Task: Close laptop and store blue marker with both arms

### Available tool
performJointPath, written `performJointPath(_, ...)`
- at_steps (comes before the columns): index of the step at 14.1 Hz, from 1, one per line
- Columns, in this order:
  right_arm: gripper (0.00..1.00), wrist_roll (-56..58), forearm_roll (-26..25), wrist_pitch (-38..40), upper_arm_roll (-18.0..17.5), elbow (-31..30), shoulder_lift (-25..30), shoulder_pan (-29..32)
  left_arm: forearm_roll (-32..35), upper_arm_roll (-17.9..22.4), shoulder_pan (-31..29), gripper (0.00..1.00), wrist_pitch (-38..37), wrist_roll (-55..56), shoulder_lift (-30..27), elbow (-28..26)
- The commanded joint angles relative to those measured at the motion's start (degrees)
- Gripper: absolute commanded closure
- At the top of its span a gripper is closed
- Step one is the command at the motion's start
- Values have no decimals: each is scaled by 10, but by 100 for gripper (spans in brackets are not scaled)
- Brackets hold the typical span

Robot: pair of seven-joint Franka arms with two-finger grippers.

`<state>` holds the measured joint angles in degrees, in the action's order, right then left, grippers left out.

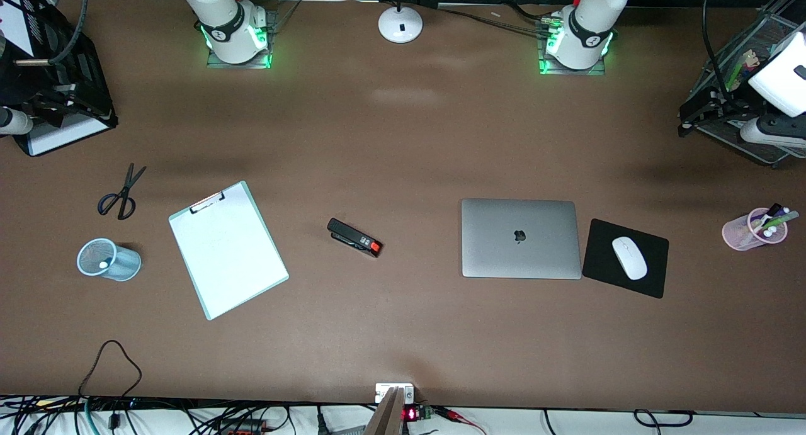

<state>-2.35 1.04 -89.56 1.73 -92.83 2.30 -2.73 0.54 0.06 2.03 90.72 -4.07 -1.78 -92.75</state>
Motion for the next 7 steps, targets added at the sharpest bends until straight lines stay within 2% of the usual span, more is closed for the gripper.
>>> performJointPath(1,0,10,2,-4,-1,-3,9,4,5,1,1,0,-12,4,8,19)
performJointPath(7,0,9,2,-5,-1,1,5,4,4,1,1,0,-12,5,8,19)
